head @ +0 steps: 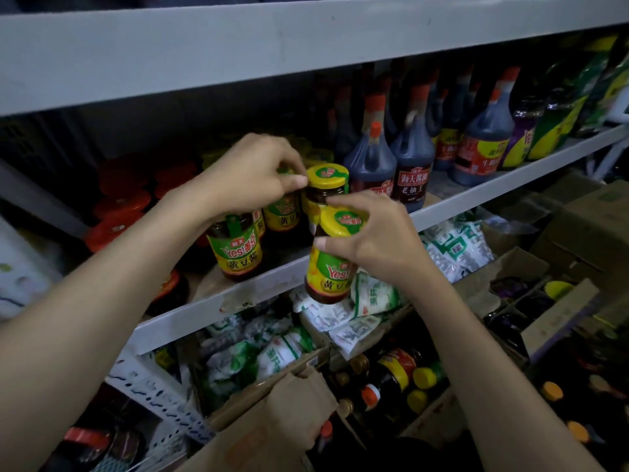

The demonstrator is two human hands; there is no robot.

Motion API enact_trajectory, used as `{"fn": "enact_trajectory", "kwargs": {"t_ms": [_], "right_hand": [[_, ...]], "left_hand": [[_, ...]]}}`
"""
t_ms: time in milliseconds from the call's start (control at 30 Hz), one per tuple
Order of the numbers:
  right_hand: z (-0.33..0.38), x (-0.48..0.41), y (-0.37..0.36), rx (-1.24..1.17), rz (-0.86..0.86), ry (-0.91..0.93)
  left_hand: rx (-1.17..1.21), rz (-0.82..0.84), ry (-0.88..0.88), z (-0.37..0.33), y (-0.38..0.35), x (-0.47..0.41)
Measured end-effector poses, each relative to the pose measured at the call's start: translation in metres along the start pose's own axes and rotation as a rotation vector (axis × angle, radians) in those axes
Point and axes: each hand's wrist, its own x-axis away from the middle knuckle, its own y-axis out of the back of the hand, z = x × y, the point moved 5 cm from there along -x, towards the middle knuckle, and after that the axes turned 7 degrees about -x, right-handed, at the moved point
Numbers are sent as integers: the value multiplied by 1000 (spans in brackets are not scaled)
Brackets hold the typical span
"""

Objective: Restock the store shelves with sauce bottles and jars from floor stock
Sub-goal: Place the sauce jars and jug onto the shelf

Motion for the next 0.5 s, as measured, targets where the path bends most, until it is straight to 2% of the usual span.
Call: {"fn": "enact_trajectory", "kwargs": {"t_ms": [133,233,333,400,500], "right_hand": [[17,-22,-5,-240,75,-87],[34,-37,-14,-237,149,-50],[51,-51,-24,-116,207,32],[58,-57,-32,4,243,97],[58,-63,-48,231,297,173]], "left_hand": [[158,113,47,3,5,29],[89,49,106,15,14,40],[-184,-16,191,32,18,56],[-335,14,268,41,12,71],[-420,100,319,46,-2,89]]}}
